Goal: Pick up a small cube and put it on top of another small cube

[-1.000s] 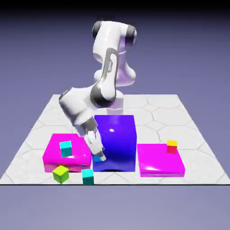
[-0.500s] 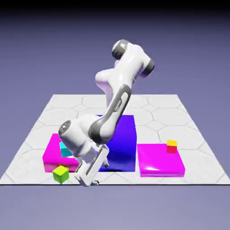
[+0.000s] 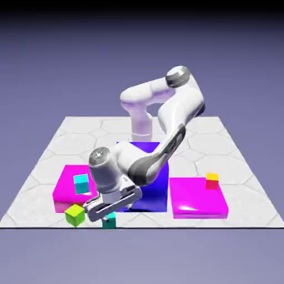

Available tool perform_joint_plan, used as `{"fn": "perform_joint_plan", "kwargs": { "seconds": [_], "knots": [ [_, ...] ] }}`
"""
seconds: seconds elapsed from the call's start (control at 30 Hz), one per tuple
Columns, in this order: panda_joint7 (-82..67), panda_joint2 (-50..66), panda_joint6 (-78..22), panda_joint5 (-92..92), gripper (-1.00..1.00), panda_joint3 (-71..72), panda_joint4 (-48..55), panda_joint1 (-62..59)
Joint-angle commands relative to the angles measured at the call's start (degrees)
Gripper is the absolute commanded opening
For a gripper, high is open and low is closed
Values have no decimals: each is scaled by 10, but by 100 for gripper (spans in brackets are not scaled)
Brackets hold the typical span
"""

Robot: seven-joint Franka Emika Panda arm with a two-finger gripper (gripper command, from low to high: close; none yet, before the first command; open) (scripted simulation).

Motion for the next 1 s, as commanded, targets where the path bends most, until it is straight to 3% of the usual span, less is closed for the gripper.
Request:
{"fn": "perform_joint_plan", "kwargs": {
  "seconds": [0.0,0.13,0.27,0.3,0.47,0.67,0.97],
  "knots": [
    [25,2,10,-9,0,0,-4,1],
    [78,14,22,-36,0,-33,-30,35],
    [70,35,94,1,0,44,-36,7],
    [70,35,94,1,-100,44,-36,7],
    [73,18,17,-34,-100,-38,-27,30],
    [-33,115,-103,19,-100,-151,30,-90],
    [37,-40,64,-128,-100,15,1,-161]
  ]
}}
